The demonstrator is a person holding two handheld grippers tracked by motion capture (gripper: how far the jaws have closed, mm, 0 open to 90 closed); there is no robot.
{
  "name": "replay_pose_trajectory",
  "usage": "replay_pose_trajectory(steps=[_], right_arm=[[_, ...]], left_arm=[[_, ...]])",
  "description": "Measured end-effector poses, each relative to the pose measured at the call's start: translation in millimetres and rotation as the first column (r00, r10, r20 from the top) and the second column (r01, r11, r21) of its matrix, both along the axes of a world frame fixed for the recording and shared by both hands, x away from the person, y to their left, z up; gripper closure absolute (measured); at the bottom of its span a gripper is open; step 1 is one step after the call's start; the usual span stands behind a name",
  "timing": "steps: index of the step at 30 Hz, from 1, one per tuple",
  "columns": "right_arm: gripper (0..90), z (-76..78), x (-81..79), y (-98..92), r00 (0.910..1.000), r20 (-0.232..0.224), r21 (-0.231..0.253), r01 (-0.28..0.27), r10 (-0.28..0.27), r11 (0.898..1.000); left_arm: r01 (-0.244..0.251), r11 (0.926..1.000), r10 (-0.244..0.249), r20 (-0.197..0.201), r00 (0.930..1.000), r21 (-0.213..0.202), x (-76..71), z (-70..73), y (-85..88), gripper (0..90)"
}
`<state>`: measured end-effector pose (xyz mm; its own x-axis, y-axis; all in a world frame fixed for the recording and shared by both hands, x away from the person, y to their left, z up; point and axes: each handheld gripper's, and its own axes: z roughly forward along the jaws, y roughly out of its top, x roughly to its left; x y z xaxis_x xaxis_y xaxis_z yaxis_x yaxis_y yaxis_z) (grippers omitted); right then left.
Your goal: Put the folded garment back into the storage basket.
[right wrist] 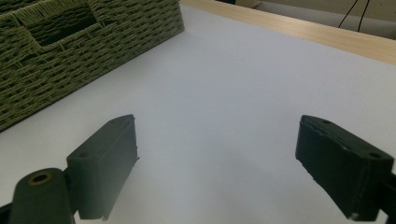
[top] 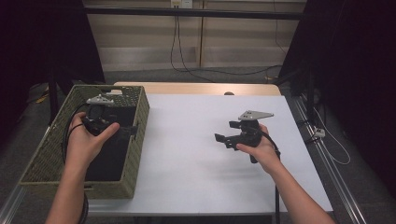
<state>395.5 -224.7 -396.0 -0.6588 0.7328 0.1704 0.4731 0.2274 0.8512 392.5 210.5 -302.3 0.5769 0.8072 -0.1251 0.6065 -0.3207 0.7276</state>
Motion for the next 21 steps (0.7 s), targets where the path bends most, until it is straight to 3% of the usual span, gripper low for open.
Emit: replay_pose_trajectory(steps=[5, 11, 17, 21], right_arm=[[11.8, -2.5, -3.2, -3.1, 1.0000, -0.003, 0.009, 0.006, -0.006, 1.000], [11.7, -8.0, -6.9, -10.0, 0.9998, -0.012, 0.001, 0.013, -0.013, 1.000], [11.4, -13.4, -9.8, -16.8, 0.9995, -0.015, 0.006, 0.029, -0.029, 1.000], [11.4, -19.0, -15.7, -20.7, 0.9996, -0.016, 0.001, 0.023, -0.023, 1.000]], left_arm=[[0.005, 0.9999, -0.005, 0.012, 0.9999, -0.010, -4.9, -1.5, 0.1, 6.5], [0.001, 0.9990, 0.003, 0.086, 0.9963, -0.044, -9.1, -0.3, 5.8, 6.5], [0.012, 0.9949, 0.000, 0.114, 0.9934, -0.100, -17.3, -4.5, 6.3, 6.5], [0.021, 0.9948, -0.007, 0.131, 0.9914, -0.100, -22.5, -9.5, 9.5, 6.5]])
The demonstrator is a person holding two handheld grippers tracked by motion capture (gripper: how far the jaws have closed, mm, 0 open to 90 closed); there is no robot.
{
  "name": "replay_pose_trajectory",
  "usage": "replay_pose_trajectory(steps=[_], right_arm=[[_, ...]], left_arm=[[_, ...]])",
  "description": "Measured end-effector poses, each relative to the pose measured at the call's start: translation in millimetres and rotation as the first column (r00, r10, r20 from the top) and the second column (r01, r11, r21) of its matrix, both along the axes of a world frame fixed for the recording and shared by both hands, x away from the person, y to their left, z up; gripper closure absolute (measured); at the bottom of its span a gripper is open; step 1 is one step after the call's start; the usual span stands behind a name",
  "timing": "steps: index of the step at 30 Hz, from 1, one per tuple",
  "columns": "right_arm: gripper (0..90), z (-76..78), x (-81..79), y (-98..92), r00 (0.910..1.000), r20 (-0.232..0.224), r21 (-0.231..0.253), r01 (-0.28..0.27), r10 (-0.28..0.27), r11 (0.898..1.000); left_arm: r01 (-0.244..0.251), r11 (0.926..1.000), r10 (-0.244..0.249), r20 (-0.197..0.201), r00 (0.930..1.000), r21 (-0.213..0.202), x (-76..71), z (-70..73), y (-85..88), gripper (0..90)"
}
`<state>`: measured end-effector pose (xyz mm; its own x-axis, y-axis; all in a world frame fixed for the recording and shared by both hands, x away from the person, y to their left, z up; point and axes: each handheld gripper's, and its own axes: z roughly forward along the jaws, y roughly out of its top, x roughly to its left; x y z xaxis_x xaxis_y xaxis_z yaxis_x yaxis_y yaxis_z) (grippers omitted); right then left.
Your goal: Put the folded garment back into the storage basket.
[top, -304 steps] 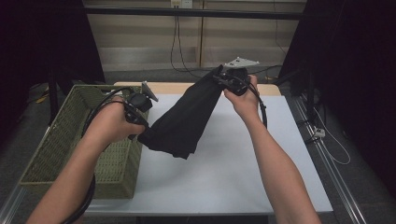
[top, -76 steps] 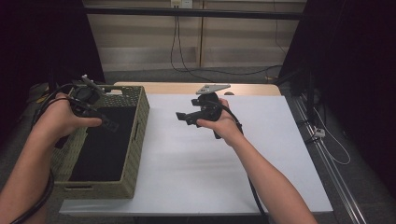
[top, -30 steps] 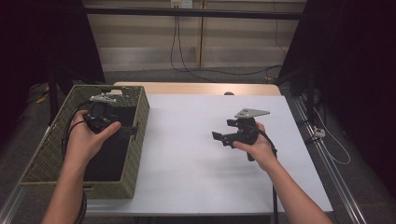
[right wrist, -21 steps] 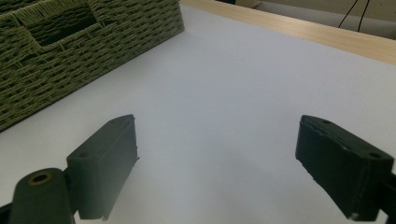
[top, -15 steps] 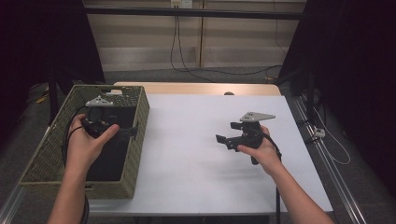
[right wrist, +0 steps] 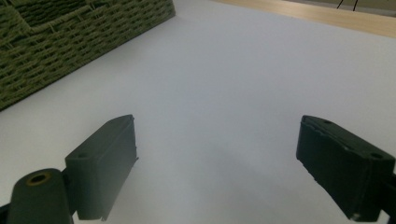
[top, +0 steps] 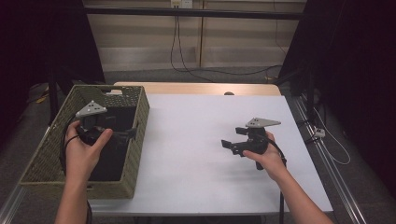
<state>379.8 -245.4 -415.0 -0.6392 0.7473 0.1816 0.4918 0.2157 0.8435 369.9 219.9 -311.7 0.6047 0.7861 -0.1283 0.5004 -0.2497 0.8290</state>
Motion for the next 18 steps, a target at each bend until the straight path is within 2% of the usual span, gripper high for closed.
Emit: replay_pose_trajectory(steps=[1, 3, 5, 14, 16, 17, 18], right_arm=[[11.4, -0.7, -1.7, -0.5, 1.0000, -0.006, 0.000, 0.001, -0.001, 1.000], [11.3, -3.4, -5.0, -3.1, 1.0000, -0.008, -0.008, -0.002, 0.002, 1.000], [11.3, -5.0, -7.2, -5.4, 0.9999, -0.011, -0.007, 0.001, -0.001, 1.000], [11.2, -11.5, -13.7, -18.4, 0.9997, -0.021, -0.029, 0.013, -0.014, 0.999], [11.3, -12.3, -15.2, -22.6, 0.9995, -0.018, -0.033, 0.024, -0.024, 0.999], [11.3, -12.8, -16.1, -24.7, 0.9994, -0.016, -0.035, 0.030, -0.030, 0.999], [11.2, -13.6, -16.9, -26.4, 0.9993, -0.020, -0.035, 0.029, -0.030, 0.999]], left_arm=[[-0.005, 0.9999, 0.005, 0.001, 1.0000, -0.015, -1.1, -0.9, 0.4, 6.5], [0.001, 0.9999, 0.000, 0.013, 0.9999, -0.013, -2.8, -1.4, 3.8, 6.5], [0.005, 0.9989, -0.003, 0.032, 0.9995, -0.046, -4.9, -2.1, 5.1, 6.5], [0.005, 0.9963, 0.001, 0.066, 0.9979, -0.085, -14.7, -8.7, 6.1, 6.3], [0.002, 0.9943, 0.006, 0.072, 0.9974, -0.107, -16.0, -11.2, 5.8, 6.3], [0.008, 0.9956, -0.001, 0.075, 0.9972, -0.094, -16.1, -11.8, 7.2, 6.3], [0.004, 0.9926, 0.005, 0.075, 0.9972, -0.122, -16.6, -13.1, 6.3, 6.3]])
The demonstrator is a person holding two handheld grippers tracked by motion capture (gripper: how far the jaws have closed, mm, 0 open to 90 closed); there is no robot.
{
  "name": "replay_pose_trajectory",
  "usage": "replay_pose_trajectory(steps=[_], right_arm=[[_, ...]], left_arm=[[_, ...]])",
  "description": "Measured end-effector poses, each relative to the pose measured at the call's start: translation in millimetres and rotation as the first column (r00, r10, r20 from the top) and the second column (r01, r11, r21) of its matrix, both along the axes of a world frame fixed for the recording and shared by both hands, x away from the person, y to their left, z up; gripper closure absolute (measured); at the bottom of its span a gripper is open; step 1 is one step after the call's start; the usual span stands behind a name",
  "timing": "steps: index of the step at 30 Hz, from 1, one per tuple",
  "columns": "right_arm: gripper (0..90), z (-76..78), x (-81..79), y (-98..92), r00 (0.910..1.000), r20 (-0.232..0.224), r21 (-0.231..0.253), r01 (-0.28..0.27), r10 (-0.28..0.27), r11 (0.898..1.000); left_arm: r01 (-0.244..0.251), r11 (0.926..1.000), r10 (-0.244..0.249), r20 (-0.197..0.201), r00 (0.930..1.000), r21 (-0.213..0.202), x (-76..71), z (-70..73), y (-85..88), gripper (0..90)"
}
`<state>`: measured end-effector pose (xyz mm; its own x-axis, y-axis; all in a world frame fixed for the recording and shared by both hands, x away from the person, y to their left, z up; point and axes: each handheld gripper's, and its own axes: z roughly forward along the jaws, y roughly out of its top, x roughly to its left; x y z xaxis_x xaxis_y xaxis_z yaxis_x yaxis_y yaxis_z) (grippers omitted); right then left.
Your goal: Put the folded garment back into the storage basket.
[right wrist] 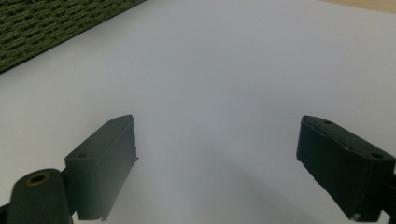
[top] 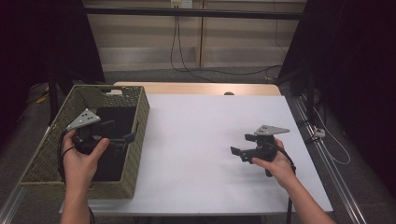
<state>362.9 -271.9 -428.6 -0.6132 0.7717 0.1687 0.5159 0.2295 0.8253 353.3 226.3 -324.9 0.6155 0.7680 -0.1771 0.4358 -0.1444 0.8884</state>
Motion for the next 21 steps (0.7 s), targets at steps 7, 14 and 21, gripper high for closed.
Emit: replay_pose_trajectory(steps=[7, 14, 21], right_arm=[[11.1, -4.0, -8.7, -6.1, 1.0000, 0.009, -0.025, -0.004, 0.004, 1.000], [11.0, -10.2, -17.7, -5.5, 0.9999, 0.009, -0.040, -0.009, 0.010, 0.999], [10.3, -11.5, -22.0, -2.4, 0.9998, 0.009, -0.037, -0.016, 0.017, 0.999]], left_arm=[[0.000, 1.0000, 0.000, 0.027, 0.9996, -0.001, -2.4, 0.2, -0.2, 6.3], [-0.025, 0.9993, 0.027, 0.063, 0.9977, -0.026, -7.2, -2.0, 4.7, 6.3], [-0.024, 0.9990, 0.026, 0.067, 0.9974, -0.037, -9.6, -4.3, 5.8, 6.2]])
